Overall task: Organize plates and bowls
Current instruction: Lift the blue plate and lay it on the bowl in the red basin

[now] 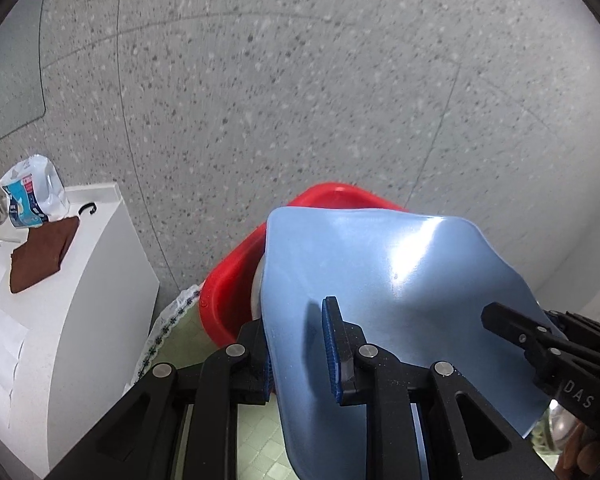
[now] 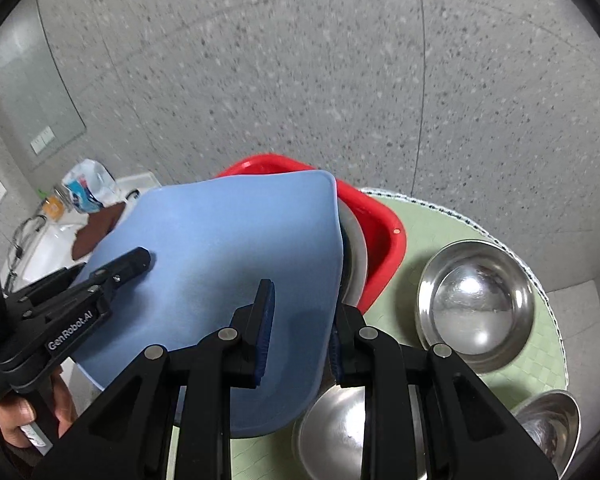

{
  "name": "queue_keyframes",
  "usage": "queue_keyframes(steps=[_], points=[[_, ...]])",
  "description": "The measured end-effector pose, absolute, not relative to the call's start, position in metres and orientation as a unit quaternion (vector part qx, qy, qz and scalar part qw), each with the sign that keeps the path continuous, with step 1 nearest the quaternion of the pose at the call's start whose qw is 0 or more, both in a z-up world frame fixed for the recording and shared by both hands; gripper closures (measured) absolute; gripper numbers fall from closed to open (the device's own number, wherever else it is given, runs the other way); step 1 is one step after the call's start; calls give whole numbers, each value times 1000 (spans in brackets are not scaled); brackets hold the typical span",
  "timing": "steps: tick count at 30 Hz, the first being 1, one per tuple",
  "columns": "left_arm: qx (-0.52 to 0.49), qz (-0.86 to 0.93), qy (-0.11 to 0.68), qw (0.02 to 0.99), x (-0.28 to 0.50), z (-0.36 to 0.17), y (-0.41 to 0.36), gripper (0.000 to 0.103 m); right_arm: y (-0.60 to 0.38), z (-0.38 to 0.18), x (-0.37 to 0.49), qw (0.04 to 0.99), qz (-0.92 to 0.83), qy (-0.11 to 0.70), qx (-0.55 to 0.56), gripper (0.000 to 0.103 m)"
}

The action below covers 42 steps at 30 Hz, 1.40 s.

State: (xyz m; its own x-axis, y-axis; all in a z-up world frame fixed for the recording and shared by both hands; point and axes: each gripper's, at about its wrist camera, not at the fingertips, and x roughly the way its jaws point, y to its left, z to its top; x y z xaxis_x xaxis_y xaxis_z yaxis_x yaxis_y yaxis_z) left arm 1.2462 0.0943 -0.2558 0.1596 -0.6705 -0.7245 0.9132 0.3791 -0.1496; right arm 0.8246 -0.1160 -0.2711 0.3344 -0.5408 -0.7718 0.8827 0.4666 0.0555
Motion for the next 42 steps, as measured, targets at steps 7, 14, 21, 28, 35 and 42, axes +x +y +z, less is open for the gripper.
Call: queue_keyframes(steps=[7,14,21,28,35,42], points=[[167,-525,381,743,1251,-276,64,83,-125,-291,831,768,-461,377,238,76],[165,-506,368,763,1241,-274,75,43,-125,-292,834,779,-442,373,241,52],[141,-466,359,796,1218,-261,102,35,-120,-268,808,800,-427,341,248,38],[100,-444,327,828,1145,-227,137,22,-120,-222,740,823,-414,307,240,33],[102,-465,313,821,1044,-210,133,16,-139,-196,663,825,-424,300,224,31],[137,-494,323,796,992,-217,77,16,-172,-207,614,813,-428,318,232,31]])
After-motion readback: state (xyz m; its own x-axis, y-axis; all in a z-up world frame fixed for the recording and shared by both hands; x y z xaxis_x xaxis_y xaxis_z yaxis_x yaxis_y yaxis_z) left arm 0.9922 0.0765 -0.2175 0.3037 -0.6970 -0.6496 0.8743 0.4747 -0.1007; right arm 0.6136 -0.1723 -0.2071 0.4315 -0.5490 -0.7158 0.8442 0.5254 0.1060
